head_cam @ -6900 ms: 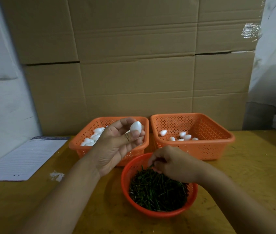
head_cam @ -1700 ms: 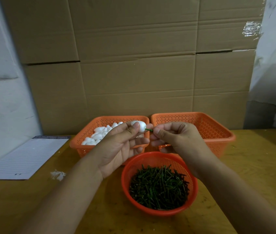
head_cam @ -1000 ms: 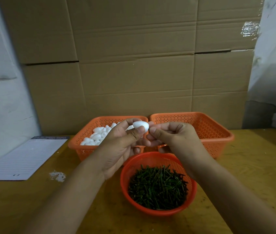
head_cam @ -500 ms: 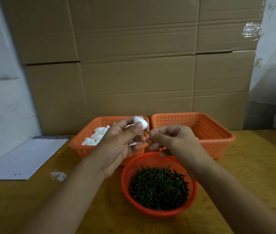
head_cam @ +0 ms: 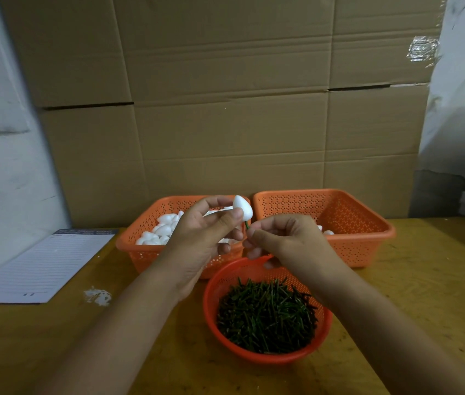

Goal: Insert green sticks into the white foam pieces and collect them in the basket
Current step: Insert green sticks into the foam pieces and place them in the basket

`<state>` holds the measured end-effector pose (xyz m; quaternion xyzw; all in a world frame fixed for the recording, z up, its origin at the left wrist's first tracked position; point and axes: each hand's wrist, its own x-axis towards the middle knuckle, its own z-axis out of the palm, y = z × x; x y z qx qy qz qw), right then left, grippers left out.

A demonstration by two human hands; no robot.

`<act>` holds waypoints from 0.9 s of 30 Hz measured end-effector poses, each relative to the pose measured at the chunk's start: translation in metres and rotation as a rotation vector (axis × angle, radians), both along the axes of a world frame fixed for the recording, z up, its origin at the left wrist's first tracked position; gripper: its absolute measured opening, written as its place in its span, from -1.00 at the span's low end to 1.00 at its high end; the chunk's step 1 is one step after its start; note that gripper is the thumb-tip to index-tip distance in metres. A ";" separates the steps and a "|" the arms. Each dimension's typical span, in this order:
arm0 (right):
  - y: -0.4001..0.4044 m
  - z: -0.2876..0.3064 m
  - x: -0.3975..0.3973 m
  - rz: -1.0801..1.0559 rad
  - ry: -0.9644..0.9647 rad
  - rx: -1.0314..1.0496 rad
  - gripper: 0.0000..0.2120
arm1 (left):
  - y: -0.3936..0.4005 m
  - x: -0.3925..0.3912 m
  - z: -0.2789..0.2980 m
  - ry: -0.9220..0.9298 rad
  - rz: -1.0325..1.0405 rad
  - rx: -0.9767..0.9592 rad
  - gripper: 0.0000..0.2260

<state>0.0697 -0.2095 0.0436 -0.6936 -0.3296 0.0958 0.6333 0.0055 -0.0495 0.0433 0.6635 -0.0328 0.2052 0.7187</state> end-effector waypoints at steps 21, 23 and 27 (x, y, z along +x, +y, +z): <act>0.001 -0.002 -0.001 -0.027 -0.053 0.015 -0.88 | 0.002 0.003 -0.004 -0.049 0.047 0.116 -0.61; 0.001 -0.001 -0.002 -0.028 -0.050 0.025 -0.87 | 0.003 0.004 -0.004 -0.049 0.045 0.109 -0.64; 0.000 0.000 -0.002 -0.031 -0.044 0.033 -0.87 | 0.003 0.004 -0.005 -0.048 0.032 0.106 -0.67</act>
